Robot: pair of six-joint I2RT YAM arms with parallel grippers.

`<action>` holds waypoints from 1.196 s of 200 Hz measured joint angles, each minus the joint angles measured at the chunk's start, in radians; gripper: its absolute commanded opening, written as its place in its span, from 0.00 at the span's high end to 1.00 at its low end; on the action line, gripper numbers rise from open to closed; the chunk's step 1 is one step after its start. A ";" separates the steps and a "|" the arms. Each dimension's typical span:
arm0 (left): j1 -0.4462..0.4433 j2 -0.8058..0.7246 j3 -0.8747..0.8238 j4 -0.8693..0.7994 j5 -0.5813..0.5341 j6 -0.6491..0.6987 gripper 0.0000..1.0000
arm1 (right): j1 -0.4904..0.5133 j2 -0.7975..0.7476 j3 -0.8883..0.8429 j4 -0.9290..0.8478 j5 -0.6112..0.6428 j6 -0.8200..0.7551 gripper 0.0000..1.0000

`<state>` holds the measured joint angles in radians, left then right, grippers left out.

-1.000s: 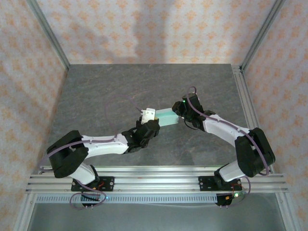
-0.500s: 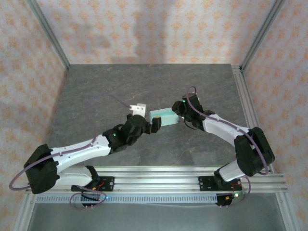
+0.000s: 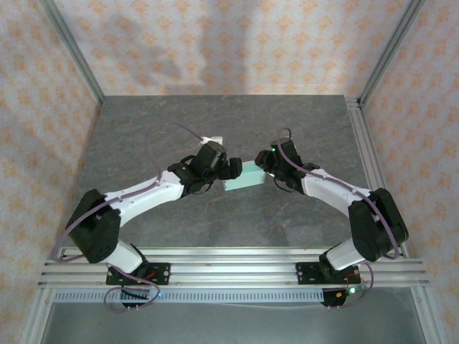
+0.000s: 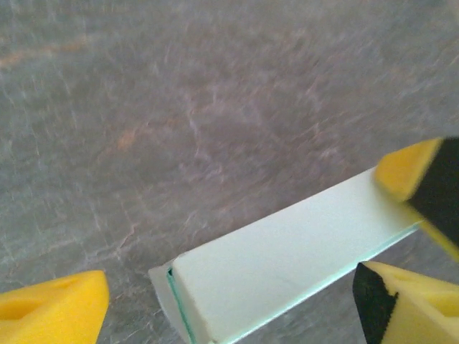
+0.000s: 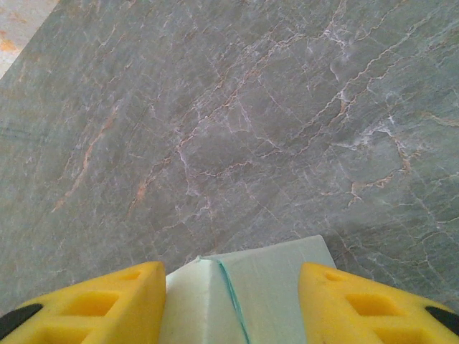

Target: Fold the paper box

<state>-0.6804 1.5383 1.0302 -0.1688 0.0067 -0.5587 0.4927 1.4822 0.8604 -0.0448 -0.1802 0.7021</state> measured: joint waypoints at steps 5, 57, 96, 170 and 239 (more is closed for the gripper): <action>0.004 0.009 -0.004 0.000 0.012 0.001 0.23 | 0.000 0.000 0.000 0.000 0.000 0.000 0.49; 0.020 0.023 -0.058 0.053 0.064 -0.043 0.33 | 0.000 0.003 0.000 -0.008 -0.007 -0.007 0.48; 0.020 0.023 -0.105 0.115 0.073 -0.075 0.40 | 0.000 0.016 0.002 0.003 -0.016 -0.007 0.48; 0.020 0.040 -0.114 0.171 0.088 -0.099 0.48 | 0.000 0.019 0.002 0.025 -0.050 -0.050 0.37; 0.021 0.037 -0.094 0.129 0.088 -0.097 0.40 | -0.003 0.036 -0.076 0.195 -0.128 -0.172 0.42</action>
<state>-0.6590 1.5757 0.9360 -0.0399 0.0944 -0.6552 0.4900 1.5185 0.7849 0.1501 -0.3084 0.5297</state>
